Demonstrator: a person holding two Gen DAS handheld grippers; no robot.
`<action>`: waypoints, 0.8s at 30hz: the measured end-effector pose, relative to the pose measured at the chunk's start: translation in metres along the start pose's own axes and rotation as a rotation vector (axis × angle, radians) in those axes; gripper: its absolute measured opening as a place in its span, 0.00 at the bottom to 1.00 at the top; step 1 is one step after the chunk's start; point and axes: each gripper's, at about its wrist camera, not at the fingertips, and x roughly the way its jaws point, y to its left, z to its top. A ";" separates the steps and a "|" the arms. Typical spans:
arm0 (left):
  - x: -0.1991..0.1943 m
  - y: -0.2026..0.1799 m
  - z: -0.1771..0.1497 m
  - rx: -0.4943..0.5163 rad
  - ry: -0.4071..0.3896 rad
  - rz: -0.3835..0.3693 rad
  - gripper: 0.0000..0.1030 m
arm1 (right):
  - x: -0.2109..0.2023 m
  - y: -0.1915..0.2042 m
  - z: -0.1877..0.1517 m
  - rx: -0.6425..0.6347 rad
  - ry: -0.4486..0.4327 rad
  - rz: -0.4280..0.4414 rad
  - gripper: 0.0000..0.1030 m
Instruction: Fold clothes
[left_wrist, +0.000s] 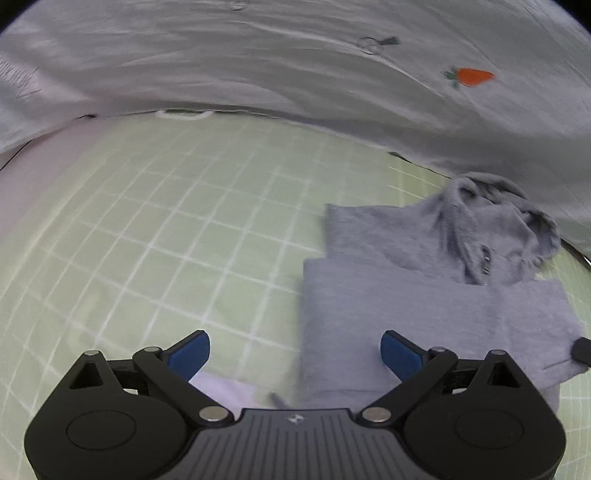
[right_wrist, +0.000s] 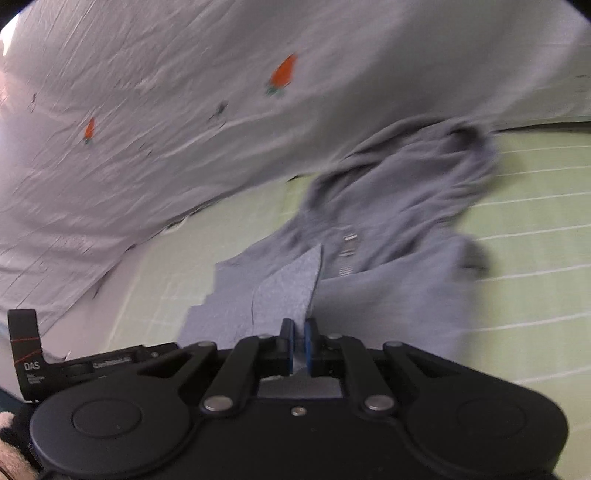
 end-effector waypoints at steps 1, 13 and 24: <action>0.003 -0.004 -0.001 0.008 0.011 -0.003 0.96 | -0.005 -0.008 -0.001 0.016 -0.005 -0.027 0.06; 0.031 -0.014 -0.019 0.024 0.095 0.031 1.00 | 0.000 -0.061 -0.024 0.131 0.077 -0.169 0.09; 0.035 -0.017 -0.017 0.044 0.094 0.045 1.00 | 0.003 -0.064 -0.028 0.046 0.076 -0.361 0.81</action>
